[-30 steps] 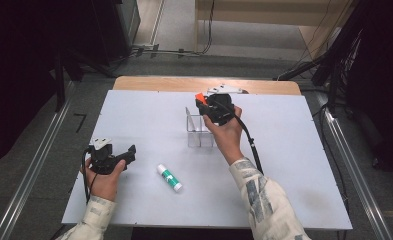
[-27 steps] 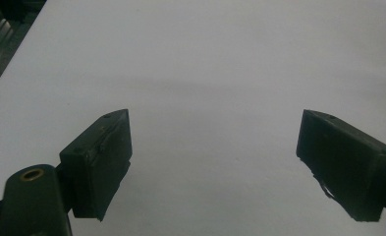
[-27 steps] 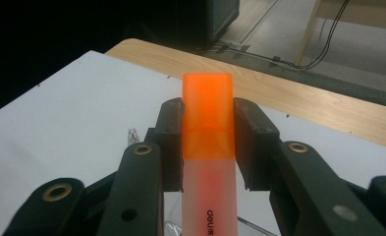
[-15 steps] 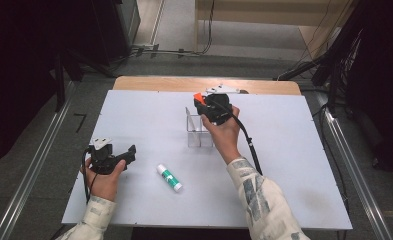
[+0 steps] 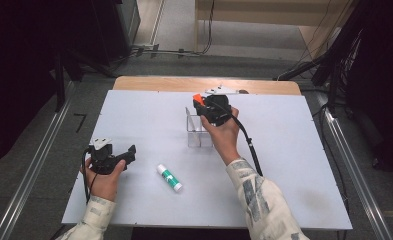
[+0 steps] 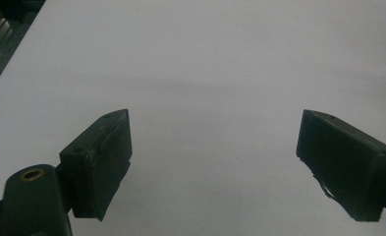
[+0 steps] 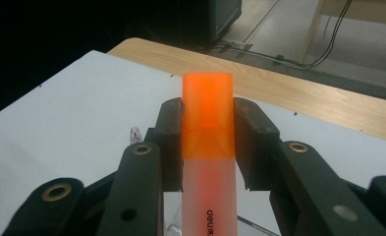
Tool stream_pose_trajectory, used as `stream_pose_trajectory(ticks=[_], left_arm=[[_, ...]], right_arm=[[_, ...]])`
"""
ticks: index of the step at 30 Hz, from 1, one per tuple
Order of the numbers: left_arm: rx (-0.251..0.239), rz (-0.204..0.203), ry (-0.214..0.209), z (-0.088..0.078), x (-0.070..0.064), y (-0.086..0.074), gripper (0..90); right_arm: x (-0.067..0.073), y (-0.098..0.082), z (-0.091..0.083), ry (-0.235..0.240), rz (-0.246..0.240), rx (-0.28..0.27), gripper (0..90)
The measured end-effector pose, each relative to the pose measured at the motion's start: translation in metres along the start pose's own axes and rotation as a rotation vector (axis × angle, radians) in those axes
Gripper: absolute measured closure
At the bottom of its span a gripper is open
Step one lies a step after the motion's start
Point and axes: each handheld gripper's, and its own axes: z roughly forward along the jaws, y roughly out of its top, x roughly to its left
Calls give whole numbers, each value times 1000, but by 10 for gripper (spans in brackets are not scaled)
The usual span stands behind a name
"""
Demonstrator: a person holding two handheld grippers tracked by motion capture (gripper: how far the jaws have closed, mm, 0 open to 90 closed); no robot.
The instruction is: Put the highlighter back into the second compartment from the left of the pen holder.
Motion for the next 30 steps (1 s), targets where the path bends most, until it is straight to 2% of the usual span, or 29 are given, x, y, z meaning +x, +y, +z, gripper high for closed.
stream_pose_trajectory(ticks=[10,19,30], left_arm=[[-1,-2,0,0,0,0,140],[3,2,2,0,-1,0,139],[2,4,1,0,-2,0,140]], right_arm=[[0,-6,-1,8,11,-2,644],[-5,-19,-10,10,20,-10,644],[-8,-34,-21,18,14,14,644]])
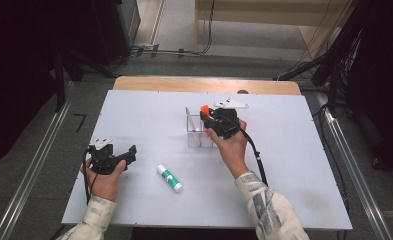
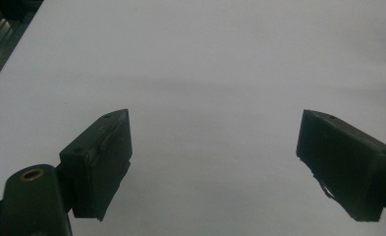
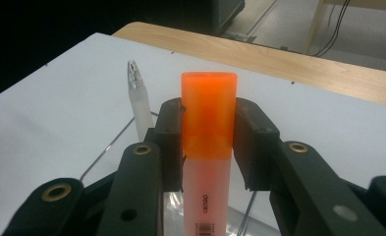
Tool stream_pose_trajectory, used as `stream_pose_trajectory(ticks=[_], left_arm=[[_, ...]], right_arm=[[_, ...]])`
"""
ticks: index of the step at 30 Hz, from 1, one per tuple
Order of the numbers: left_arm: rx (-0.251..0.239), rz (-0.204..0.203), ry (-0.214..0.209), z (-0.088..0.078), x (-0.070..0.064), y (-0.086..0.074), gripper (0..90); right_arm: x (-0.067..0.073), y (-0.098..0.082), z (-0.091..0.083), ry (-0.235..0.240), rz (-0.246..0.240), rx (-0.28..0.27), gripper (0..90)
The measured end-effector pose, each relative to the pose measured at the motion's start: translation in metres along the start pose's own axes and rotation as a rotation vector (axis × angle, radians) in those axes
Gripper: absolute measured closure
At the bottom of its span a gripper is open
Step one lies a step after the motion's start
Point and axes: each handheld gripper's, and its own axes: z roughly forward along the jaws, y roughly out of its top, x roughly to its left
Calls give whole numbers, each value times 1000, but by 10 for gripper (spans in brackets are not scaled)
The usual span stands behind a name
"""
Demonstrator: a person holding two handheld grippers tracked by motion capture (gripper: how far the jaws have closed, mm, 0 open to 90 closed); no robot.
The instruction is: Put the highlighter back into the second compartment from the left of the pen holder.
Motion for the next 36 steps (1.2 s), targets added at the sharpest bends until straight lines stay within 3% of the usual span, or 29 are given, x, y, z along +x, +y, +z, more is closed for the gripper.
stream_pose_trajectory(ticks=[14,36], left_arm=[[2,2,0,0,0,0,140],[1,2,1,0,-1,0,140]], right_arm=[[-4,-15,2,-3,3,27,644],[-6,-21,2,2,20,47,632]])
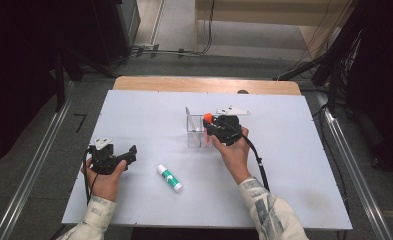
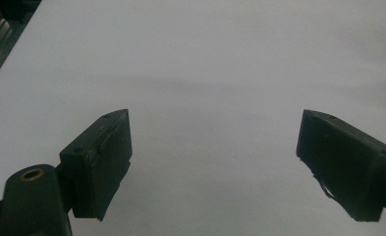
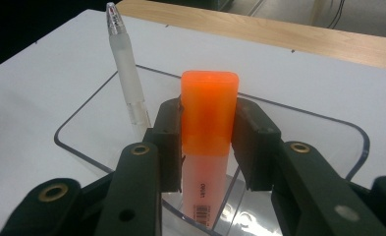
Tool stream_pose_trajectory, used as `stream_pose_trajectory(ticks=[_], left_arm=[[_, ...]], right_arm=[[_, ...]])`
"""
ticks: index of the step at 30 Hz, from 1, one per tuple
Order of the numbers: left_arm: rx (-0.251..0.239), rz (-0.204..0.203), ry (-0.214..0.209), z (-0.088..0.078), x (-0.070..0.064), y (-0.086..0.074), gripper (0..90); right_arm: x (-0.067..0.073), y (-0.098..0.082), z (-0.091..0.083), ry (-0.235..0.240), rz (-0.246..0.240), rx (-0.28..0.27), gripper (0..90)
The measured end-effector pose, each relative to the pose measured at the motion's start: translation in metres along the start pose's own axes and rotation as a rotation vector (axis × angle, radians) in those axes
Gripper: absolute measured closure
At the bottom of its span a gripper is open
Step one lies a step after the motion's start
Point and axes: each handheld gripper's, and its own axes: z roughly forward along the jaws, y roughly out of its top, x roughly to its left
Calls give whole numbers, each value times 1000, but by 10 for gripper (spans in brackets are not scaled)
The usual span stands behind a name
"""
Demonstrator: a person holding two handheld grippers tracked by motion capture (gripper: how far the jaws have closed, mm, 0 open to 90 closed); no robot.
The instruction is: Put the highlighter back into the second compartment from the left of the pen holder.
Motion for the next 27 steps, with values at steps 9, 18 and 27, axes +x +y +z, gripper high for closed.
stream_pose_trajectory(ticks=[9,18,27], left_arm=[[0,0,0,0,0,0,140],[4,3,-2,0,0,0,140],[7,4,-1,0,-1,0,140]], right_arm=[[-2,-3,-3,0,2,6,589],[0,-7,-16,26,0,-24,528],[5,-12,-33,49,-17,-58,451]])
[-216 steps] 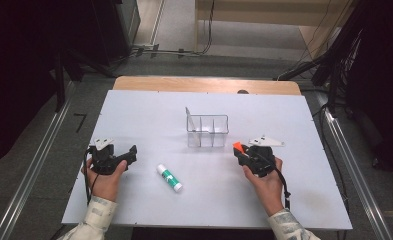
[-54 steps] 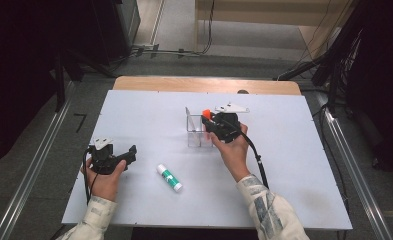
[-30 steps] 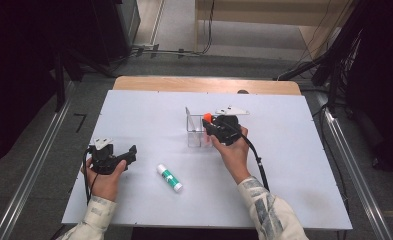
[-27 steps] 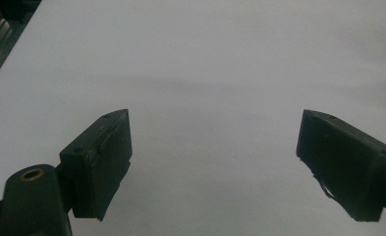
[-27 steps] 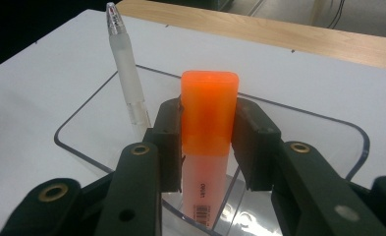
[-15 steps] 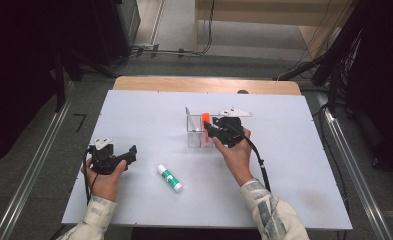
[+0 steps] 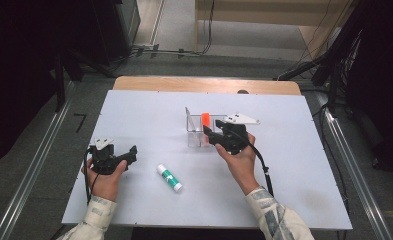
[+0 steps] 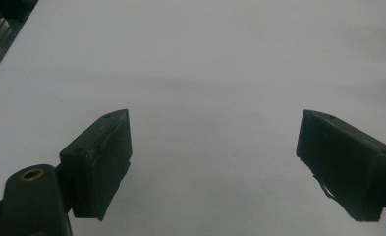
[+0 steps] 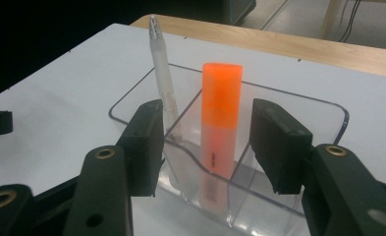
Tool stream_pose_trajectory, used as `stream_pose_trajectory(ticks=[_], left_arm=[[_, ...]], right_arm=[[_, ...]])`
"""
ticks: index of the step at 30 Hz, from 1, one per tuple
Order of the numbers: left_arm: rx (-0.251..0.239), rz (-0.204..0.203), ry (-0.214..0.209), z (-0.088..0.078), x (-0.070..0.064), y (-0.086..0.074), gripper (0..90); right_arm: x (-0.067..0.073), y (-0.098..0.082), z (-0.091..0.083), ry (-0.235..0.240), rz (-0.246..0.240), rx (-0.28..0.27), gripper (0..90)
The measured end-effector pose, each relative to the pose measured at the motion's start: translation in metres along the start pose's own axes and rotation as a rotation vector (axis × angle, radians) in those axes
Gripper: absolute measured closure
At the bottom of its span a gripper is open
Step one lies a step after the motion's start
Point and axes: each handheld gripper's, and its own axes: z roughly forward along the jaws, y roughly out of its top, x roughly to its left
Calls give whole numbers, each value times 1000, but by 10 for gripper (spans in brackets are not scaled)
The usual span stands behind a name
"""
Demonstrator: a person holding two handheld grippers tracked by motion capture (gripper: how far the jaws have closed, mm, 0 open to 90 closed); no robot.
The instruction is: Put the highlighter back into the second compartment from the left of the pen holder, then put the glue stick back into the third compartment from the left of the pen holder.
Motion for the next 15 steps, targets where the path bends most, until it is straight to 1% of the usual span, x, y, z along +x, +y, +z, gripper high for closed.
stream_pose_trajectory(ticks=[9,15], left_arm=[[-2,4,-4,2,-2,1,140],[-2,3,-5,2,-2,1,140]], right_arm=[[-1,-6,-8,-6,-4,-8,427],[1,-11,-12,6,-7,-5,425]])
